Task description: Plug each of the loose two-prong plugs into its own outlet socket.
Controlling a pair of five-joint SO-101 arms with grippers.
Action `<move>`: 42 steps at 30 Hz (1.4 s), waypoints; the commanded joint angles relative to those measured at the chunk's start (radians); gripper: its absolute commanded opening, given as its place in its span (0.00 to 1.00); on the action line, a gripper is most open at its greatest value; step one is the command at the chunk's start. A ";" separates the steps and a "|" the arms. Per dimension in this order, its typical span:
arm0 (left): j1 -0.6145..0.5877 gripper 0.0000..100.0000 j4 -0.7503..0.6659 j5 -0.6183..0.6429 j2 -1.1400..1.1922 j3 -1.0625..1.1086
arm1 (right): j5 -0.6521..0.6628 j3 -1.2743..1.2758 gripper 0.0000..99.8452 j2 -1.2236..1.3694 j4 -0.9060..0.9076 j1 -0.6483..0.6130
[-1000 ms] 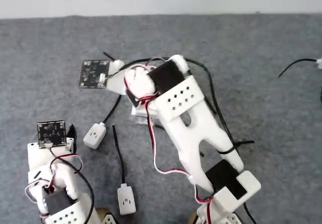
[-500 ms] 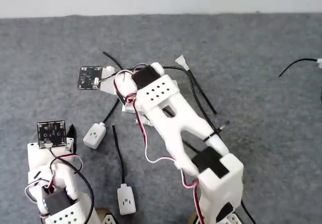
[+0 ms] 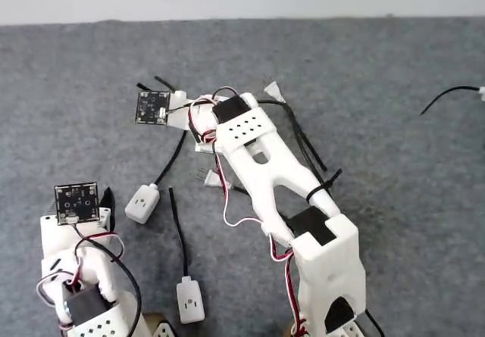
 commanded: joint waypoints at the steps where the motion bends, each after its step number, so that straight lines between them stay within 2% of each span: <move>1: -0.005 0.28 -0.023 -0.009 0.000 -0.008 | 0.041 -0.006 0.01 -0.012 -0.010 0.016; 9: -0.005 0.28 -0.023 -0.009 0.000 -0.008 | 0.084 -0.008 0.01 -0.073 -0.019 0.004; 15: -0.005 0.28 -0.023 -0.009 0.000 -0.008 | 0.084 -0.002 0.01 -0.039 -0.113 -0.015; 23: -0.005 0.28 -0.023 -0.009 0.000 -0.008 | 0.086 0.000 0.01 -0.018 -0.074 -0.013; 42: -0.005 0.28 -0.023 -0.009 -0.002 -0.008 | 0.000 0.005 0.01 0.067 -0.076 -0.071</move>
